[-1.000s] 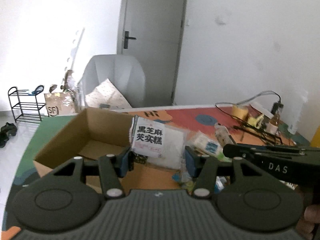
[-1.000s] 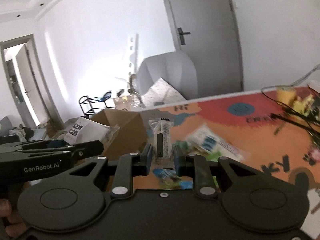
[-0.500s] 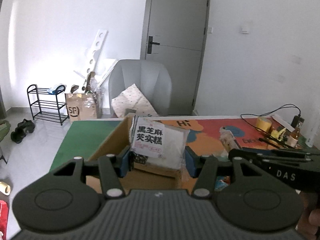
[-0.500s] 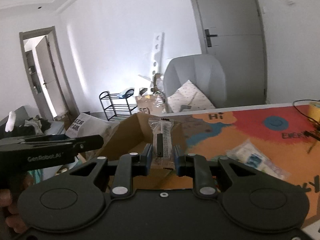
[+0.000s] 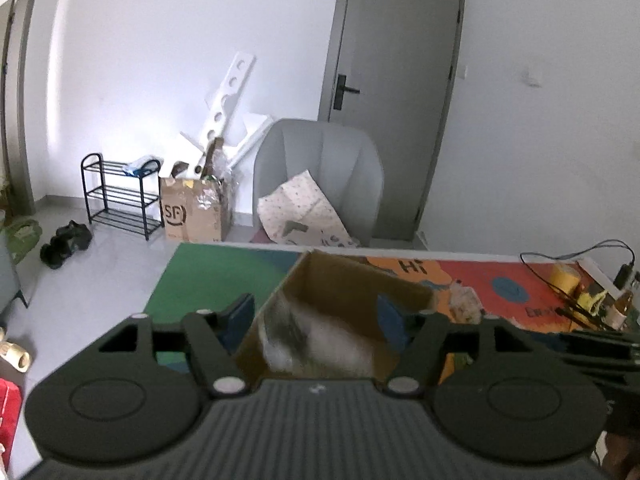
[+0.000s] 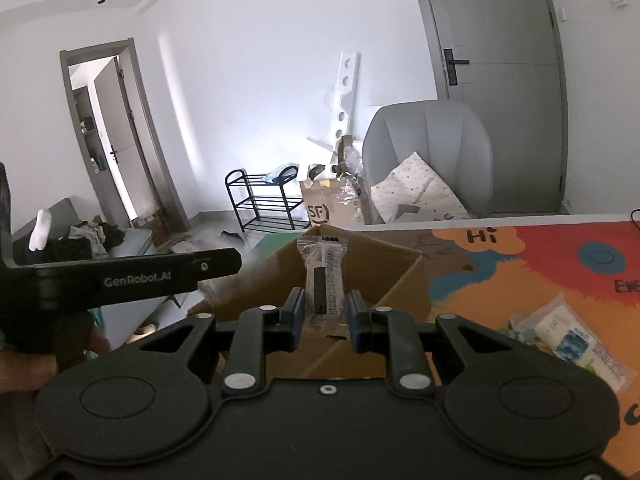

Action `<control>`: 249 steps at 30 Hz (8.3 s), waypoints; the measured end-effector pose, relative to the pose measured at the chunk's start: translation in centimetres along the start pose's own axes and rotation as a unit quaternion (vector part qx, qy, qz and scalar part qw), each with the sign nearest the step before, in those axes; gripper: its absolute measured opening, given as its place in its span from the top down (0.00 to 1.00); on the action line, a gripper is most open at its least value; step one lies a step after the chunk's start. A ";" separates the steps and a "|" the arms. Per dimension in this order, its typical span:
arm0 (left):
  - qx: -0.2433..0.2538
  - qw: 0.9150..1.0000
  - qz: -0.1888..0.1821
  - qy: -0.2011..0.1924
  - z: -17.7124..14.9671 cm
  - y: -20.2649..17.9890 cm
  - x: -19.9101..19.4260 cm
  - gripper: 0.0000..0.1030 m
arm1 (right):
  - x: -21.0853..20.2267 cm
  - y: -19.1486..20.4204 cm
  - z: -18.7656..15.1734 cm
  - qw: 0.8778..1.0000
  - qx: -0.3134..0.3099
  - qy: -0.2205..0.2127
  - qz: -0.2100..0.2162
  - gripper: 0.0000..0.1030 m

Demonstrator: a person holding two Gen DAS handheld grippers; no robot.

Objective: Organize snacks
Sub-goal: 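Carry both packs to the cardboard box and release them inside, then move both grippers back over the snack pile, then grasp the blue wrapper with the left gripper while the right grasps the red-white pack, then carry both packs over the cardboard box and release them inside, then move both grippers back toward the snack pile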

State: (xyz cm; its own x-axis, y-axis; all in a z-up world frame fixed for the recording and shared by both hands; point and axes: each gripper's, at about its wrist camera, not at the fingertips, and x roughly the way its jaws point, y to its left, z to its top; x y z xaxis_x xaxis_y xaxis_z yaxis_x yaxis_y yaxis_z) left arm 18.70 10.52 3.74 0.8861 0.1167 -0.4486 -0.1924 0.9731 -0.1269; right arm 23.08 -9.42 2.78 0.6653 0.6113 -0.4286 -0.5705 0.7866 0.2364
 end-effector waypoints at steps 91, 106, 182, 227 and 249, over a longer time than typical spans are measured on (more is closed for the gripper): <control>0.025 0.982 -0.140 0.122 -9.2 -16.4 6.3 0.17 | -6.4 -16.6 -11.7 0.961 0.186 0.076 -0.189 0.74; 0.006 0.984 -0.117 0.137 -10.8 -16.9 10.0 0.33 | -8.0 -17.2 -11.2 0.962 0.206 0.058 -0.168 0.73; -0.017 0.998 -0.047 0.034 -2.8 -3.8 1.7 0.69 | -2.2 -4.7 -2.2 0.994 0.085 -0.029 -0.062 0.84; -0.025 0.998 -0.045 0.036 -3.3 -2.1 0.7 0.06 | -0.6 -4.4 -1.7 0.994 0.105 -0.012 -0.033 0.02; -0.016 0.991 -0.117 0.069 -5.1 -7.8 0.0 0.05 | -6.0 -8.6 -4.6 0.990 0.111 -0.017 -0.086 0.00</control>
State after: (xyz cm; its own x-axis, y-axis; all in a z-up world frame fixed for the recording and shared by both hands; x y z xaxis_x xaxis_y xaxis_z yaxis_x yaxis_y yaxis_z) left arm 18.07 1.89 0.22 0.8421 -0.1423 -0.5203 -0.0037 0.9630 -0.2694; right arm 21.80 -20.30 -0.72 0.7615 0.4669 -0.4496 -0.3301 0.8763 0.3509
